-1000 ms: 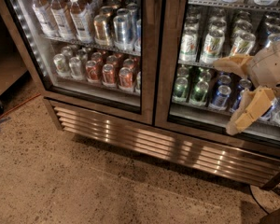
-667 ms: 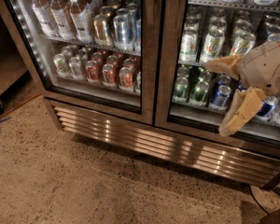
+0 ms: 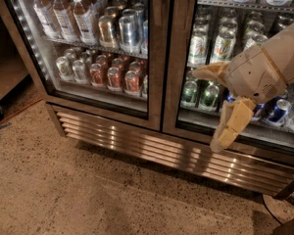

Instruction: Open right fridge door

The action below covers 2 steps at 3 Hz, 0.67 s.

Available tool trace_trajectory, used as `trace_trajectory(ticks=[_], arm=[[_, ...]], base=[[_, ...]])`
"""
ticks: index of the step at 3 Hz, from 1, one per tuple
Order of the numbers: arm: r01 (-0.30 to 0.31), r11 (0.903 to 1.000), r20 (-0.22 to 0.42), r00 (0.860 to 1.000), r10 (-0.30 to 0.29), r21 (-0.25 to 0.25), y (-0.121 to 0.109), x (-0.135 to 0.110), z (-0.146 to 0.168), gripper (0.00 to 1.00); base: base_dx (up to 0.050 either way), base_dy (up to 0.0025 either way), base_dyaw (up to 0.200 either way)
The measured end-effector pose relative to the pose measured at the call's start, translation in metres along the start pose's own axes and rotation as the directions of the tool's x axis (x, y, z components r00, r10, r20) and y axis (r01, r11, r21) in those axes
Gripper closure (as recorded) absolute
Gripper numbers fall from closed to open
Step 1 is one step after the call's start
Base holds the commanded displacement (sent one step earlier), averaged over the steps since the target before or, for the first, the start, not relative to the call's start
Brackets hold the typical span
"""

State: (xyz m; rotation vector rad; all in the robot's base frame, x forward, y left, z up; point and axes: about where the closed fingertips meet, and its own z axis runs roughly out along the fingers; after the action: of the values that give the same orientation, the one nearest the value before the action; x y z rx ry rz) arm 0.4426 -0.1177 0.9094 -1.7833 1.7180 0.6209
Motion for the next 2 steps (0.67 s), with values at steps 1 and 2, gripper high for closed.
trace_trajectory(ticks=[1,2], arm=[[0.001,1.0,0.0,1.0,-0.001,-0.001,0.0002,-0.0002,0.0003,0.0],[0.005,0.9999,0.029,1.0,-0.005,-0.011,0.0004,-0.0015,0.0006,0.0]], base=[[0.0,0.0,0.0],[0.0,0.0,0.0]])
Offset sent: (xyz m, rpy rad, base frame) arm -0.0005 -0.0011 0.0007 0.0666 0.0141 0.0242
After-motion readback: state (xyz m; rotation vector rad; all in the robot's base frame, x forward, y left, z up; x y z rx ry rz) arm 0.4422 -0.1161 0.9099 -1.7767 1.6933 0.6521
